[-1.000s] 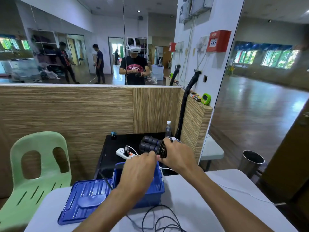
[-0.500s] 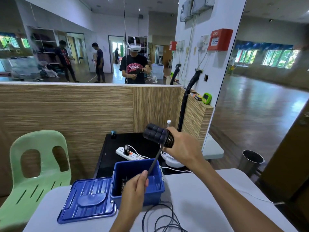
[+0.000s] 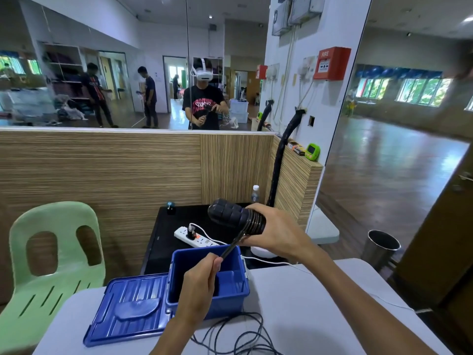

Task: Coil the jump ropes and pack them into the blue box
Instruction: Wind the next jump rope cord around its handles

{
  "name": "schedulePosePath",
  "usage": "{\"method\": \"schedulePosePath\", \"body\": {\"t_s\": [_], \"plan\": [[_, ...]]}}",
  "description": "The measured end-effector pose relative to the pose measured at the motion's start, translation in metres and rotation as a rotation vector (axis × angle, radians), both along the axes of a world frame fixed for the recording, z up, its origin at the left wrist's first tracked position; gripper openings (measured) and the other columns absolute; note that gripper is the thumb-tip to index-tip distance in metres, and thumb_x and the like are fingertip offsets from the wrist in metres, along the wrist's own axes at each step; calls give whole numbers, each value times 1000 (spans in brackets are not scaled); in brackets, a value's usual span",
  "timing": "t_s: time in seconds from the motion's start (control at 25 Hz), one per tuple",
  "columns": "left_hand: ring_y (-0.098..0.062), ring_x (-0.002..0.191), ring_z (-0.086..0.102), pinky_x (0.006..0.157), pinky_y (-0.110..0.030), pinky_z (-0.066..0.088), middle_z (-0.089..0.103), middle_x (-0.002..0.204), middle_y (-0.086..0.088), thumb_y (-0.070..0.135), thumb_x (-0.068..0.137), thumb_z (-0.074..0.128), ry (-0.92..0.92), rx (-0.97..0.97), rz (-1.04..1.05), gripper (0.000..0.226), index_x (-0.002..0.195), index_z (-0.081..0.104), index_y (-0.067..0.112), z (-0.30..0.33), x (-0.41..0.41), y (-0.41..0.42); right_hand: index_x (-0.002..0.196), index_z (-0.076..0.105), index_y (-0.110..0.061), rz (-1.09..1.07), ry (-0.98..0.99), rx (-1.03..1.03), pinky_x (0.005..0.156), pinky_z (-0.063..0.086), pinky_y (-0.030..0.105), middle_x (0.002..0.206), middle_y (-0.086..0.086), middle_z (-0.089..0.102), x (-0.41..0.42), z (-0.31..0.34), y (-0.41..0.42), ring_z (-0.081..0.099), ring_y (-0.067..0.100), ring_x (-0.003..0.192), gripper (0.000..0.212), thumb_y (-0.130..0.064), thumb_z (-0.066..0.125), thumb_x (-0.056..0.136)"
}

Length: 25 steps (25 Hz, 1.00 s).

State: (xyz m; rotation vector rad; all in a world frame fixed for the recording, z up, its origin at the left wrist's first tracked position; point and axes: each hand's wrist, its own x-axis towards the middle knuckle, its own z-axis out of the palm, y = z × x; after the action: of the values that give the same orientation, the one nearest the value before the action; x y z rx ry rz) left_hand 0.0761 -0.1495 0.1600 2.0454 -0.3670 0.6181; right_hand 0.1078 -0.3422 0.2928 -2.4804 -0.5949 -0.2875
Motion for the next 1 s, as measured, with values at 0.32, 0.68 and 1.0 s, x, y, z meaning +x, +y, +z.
{"method": "schedulePosePath", "body": {"t_s": [0.32, 0.68, 1.0], "plan": [[-8, 59, 55, 51, -23, 43, 61, 70, 7, 57, 98, 21, 12, 267, -18, 45, 90, 50, 23, -2, 11, 14, 118, 57, -36, 64, 10, -63, 66, 37, 8, 98, -15, 63, -12, -7, 4, 56, -2, 84, 67, -76, 69, 66], [-13, 68, 56, 65, -36, 48, 61, 73, 5, 17, 92, 58, 163, 439, -426, 15, 78, 57, 18, 65, 47, 45, 113, 57, -32, 341, -93, -229, 75, 49, 24, 91, -12, 64, -28, -17, 0, 59, 6, 82, 44, -52, 72, 77], [-17, 68, 55, 67, -41, 49, 57, 70, 4, 49, 90, 57, 317, 995, -465, 35, 73, 56, 19, 125, 40, 19, 120, 55, -18, 284, -266, -605, 56, 44, 32, 89, 4, 61, -40, -63, -4, 59, 24, 75, 57, -54, 60, 75]]}}
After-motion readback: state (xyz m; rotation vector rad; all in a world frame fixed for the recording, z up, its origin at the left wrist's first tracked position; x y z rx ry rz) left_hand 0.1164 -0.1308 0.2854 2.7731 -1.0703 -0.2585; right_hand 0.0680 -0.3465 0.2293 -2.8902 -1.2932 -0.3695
